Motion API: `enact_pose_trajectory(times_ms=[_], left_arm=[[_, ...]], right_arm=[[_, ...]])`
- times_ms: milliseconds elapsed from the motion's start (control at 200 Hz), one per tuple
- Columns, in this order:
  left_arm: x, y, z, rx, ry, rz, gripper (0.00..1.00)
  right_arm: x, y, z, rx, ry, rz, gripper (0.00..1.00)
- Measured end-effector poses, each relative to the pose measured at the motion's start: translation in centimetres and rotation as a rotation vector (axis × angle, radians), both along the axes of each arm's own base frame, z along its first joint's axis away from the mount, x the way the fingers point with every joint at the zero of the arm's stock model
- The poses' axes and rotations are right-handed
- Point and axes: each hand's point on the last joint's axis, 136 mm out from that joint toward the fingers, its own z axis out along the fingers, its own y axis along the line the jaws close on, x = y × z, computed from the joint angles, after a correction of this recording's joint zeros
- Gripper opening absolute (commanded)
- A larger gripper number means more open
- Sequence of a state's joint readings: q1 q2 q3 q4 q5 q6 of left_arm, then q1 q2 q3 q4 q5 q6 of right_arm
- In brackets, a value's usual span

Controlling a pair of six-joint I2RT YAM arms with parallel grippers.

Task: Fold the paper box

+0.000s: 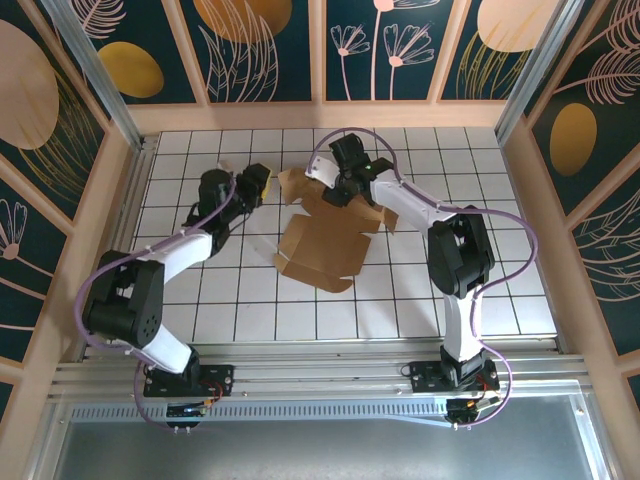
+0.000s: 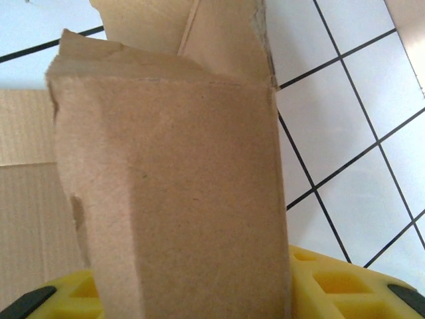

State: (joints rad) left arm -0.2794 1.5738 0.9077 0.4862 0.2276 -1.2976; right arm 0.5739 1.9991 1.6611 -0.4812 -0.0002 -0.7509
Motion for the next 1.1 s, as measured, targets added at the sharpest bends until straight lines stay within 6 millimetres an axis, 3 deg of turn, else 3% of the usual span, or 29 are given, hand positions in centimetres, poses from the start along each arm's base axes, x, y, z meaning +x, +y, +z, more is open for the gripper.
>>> enact_pose_trajectory(times_ms=[140,240,310,415,551,661,871,1096], left_arm=[[2.4,2.4,3.8,0.250,-0.112,0.043,0.41],[4.1,2.9,3.8,0.423,-0.130,-0.002,0.37],[5.3,2.7,2.1,0.538,-0.121,-0.059,0.33],[5.2,2.2,-2.9,0.675,-0.073,-0.199,0.29],[5.0,1.4,-9.1,0.814,-0.021,-0.398,0.32],[4.0,1.2,-12.4,0.906,-0.017,-0.534,0.35],[2.7,0.1,-13.2,1.017,-0.155,-0.730,0.47],[2.1,-1.3,-12.7,1.049,-0.303,-0.849,0.50]], right_arm=[[-0.2,-0.2,-0.4,-0.011,0.008,0.000,0.48],[-0.2,-0.3,-0.4,-0.016,0.006,-0.004,0.47],[-0.2,-0.3,-0.4,-0.017,0.006,-0.004,0.47],[-0.2,-0.3,-0.4,-0.017,0.006,-0.004,0.47],[-0.2,-0.3,-0.4,-0.017,0.006,-0.004,0.47],[-0.2,-0.3,-0.4,-0.017,0.006,-0.004,0.47],[-0.2,-0.4,-0.4,-0.018,0.008,-0.004,0.47],[-0.3,-0.4,-0.5,-0.023,0.015,-0.004,0.46]])
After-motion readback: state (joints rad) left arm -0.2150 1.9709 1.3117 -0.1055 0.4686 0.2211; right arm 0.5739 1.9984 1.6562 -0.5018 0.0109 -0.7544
